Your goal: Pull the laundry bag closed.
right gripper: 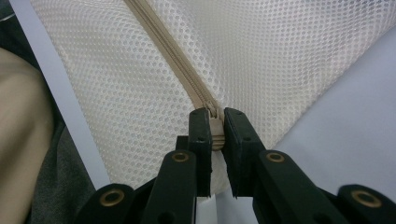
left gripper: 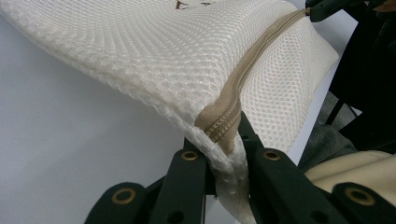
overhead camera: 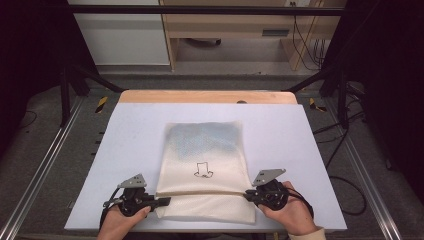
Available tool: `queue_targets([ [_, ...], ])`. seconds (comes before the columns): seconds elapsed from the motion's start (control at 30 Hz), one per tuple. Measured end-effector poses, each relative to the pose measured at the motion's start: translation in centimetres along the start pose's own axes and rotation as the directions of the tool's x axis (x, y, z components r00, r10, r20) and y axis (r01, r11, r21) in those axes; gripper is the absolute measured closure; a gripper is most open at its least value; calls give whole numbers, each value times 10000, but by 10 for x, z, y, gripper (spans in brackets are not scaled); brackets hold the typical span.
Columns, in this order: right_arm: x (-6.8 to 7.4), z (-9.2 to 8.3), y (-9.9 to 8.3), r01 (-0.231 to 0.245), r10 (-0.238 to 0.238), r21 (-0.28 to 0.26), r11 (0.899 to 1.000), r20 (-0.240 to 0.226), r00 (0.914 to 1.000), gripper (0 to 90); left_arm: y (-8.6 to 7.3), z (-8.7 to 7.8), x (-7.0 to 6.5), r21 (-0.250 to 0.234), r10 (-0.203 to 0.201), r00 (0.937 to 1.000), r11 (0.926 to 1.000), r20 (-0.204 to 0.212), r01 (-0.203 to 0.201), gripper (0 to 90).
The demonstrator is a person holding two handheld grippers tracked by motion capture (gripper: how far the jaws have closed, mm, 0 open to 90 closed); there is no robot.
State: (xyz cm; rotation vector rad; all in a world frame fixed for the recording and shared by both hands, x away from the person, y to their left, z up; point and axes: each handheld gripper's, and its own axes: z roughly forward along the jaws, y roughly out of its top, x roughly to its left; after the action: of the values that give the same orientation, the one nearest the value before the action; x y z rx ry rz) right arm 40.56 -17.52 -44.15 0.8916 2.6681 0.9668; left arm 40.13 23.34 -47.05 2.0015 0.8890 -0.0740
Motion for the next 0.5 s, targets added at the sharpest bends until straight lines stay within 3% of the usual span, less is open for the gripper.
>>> queue_targets([
  [0.5,-1,-2,-5,-120,119,142,9998,79,9999,820,0,-1,0,-53,17,10000,10000,9,-17,851],
])
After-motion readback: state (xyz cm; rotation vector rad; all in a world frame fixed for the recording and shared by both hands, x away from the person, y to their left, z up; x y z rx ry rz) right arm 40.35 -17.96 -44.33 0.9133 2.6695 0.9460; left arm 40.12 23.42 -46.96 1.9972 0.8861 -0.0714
